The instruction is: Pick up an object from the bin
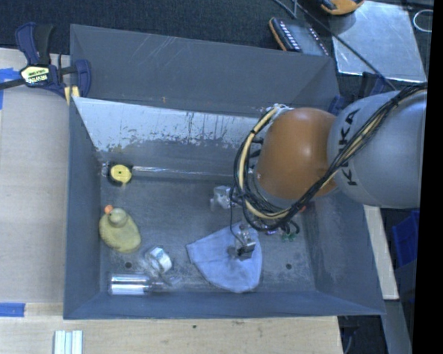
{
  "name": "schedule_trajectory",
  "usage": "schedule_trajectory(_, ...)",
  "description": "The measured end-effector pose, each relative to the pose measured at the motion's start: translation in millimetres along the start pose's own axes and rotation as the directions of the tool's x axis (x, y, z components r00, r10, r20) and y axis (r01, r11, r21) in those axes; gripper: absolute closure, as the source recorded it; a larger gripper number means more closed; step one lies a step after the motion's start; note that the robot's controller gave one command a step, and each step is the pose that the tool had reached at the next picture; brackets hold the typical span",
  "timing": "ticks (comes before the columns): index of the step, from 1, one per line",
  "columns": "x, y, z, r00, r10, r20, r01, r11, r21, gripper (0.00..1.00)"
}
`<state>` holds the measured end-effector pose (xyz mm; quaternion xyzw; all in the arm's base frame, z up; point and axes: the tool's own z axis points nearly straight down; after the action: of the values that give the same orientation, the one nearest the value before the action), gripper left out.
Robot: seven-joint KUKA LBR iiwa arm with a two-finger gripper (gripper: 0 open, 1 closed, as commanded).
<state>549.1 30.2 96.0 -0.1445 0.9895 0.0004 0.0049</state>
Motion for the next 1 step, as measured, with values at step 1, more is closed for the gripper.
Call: schedule_trajectory(1,1.8,-12.9,14.9,0.991,-0.133,0.000,0.133,0.991,0.000,1.00)
